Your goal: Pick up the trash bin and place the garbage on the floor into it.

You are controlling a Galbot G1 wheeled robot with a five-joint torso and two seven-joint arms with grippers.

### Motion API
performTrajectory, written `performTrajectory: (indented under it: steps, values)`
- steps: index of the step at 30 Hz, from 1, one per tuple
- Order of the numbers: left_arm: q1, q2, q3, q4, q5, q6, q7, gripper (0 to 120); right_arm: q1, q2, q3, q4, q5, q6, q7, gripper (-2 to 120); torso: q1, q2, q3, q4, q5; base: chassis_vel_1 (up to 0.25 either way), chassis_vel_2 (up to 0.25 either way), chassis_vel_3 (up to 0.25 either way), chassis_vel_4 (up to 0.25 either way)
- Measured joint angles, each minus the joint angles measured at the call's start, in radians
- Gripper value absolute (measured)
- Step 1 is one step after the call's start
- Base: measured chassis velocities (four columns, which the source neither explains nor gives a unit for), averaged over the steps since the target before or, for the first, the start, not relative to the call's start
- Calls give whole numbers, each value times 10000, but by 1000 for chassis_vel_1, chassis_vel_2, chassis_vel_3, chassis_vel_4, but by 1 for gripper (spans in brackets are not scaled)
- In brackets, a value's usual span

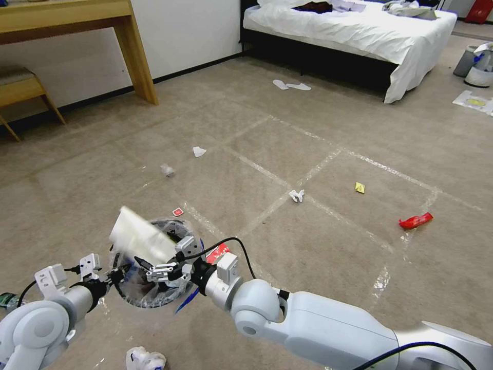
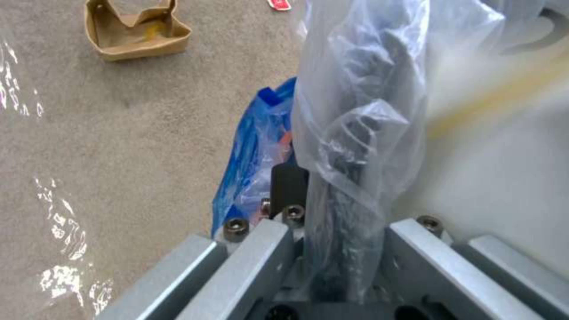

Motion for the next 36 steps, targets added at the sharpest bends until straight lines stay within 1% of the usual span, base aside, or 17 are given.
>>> performTrajectory:
  steps: [2, 10, 18, 23, 26, 27, 28, 29, 31, 32, 33, 36]
  values:
    - [23, -8, -21, -30, 6, 0, 0, 0, -6, 17, 26, 140, 325, -232, 247, 99, 0, 0, 0, 0, 0, 0, 0, 0, 0]
    - [36, -50, -40, -70, 26, 0, 0, 0, -5, 7, 48, 186, 384, -304, 376, 99, 0, 0, 0, -1, 0, 0, 0, 0, 0]
    - [51, -79, -33, -52, 80, 0, 4, 0, -75, 20, 306, 291, 262, -247, 308, 99, 0, 0, 0, 0, 1, 0, 0, 0, 0]
    - [13, -71, -36, 6, 84, 0, 6, 0, -141, -115, 743, 516, 173, -43, 5, 99, 0, 0, 0, -1, 0, 0, 0, 0, 0]
    - [22, -72, -71, 7, 84, 0, 6, 0, -236, -173, 1379, 652, 182, 746, -691, 99, 0, 0, 0, 0, 0, 0, 0, 0, 0]
    - [22, -72, -71, 7, 84, 0, 6, 0, -236, -173, 1379, 652, 182, 746, -691, 99, 0, 0, 0, 0, 0, 0, 0, 0, 0]
    - [29, -72, -95, 4, 83, -1, 6, 0, -291, -162, 1708, 707, 262, 1087, -1002, 100, 0, 0, 0, 0, 1, 0, 0, 0, 0]
    - [29, -72, -95, 4, 83, -1, 6, 0, -291, -162, 1708, 707, 262, 1087, -1002, 100, 0, 0, 0, 0, 1, 0, 0, 0, 0]
    - [38, -78, -137, -1, 90, -1, 7, 0, -408, -173, 2352, 822, 327, 1476, -1343, 100, 0, 0, 0, 0, 1, 0, 0, 0, 0]
    - [42, -86, -160, -3, 95, -1, 8, 0, -492, -222, 2727, 842, 302, 1553, -1428, 100, 0, 0, 0, 2, 2, 0, 0, 0, 0]
    - [42, -86, -160, -3, 95, -1, 8, 0, -492, -222, 2727, 842, 302, 1553, -1428, 100, 0, 0, 0, 2, 2, 0, 0, 0, 0]
    - [44, -140, -242, 1, 167, -1, 27, 0, -841, -627, 4318, 744, 212, 1581, -1413, 100, 0, 0, 0, 1, 3, 0, 0, 0, 0]
